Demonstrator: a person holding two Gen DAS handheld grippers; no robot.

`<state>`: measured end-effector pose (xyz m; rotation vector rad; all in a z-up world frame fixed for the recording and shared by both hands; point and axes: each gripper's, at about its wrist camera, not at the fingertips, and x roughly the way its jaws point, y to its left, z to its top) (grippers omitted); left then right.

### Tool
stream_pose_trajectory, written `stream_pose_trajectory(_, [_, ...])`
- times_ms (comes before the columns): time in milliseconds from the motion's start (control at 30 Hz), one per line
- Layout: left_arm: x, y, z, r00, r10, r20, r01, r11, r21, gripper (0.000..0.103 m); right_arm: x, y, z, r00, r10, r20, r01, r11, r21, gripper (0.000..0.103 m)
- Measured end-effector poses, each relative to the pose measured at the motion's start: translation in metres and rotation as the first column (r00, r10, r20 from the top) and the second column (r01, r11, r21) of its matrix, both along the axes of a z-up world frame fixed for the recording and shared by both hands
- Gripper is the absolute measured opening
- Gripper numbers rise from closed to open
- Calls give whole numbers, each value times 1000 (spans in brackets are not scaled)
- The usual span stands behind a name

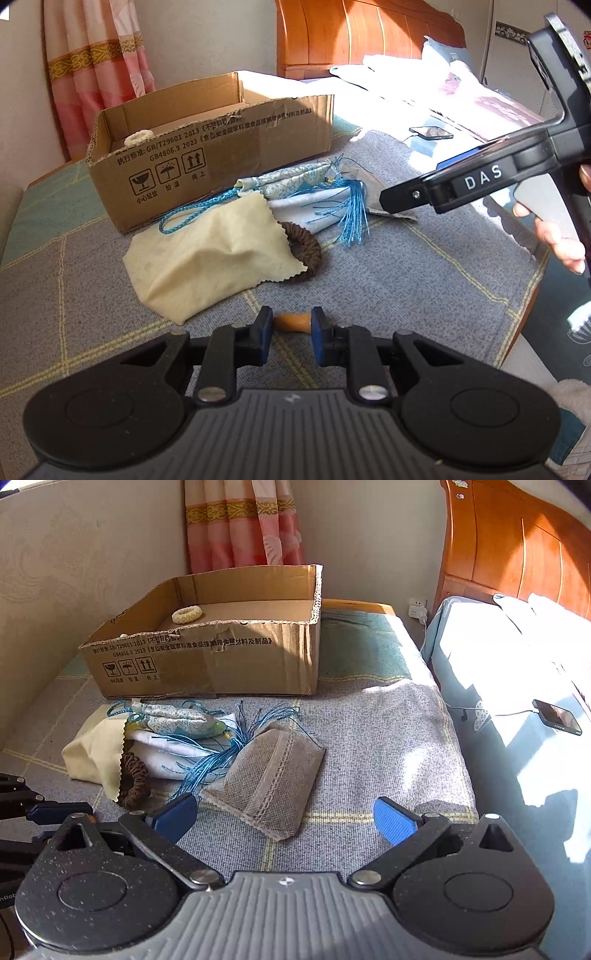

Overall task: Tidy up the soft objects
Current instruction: 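Close the right gripper on the grey fabric pouch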

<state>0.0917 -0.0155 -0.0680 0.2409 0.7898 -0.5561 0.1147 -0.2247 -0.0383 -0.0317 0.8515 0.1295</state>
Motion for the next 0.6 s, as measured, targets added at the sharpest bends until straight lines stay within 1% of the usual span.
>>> stream_pose_trajectory(133, [1, 4, 0, 1000, 2, -1, -2, 1000, -8, 20, 20, 5, -3, 1000, -27, 2, 27, 1000, -1, 103])
stream_pose_trajectory(233, [2, 4, 0, 1000, 1, -1, -1, 1000, -8, 20, 27, 8, -12, 999, -31, -22, 30, 999, -42, 103])
stream_pose_trajectory(300, [2, 5, 0, 1000, 2, -3, -2, 1000, -14, 20, 26, 8, -15, 999, -23, -30, 21, 997, -70, 103])
stream_pose_trajectory(400, [4, 7, -1, 1000, 9, -3, -9, 1000, -23, 20, 23, 3, -19, 998, -41, -37, 35, 990, -138, 103])
stream_pose_trajectory(500, [5, 8, -1, 1000, 11, -4, -12, 1000, -28, 20, 19, -5, -18, 998, -51, -38, 45, 989, -140, 103])
stream_pose_trajectory(567, [4, 8, -1, 1000, 10, -3, -10, 1000, -29, 20, 17, -4, -19, 999, -28, -25, 24, 988, -151, 103])
stream_pose_trajectory(600, [4, 8, -1, 1000, 9, -3, -9, 1000, -30, 20, 18, -1, -20, 1000, -11, -24, 7, 988, -157, 101])
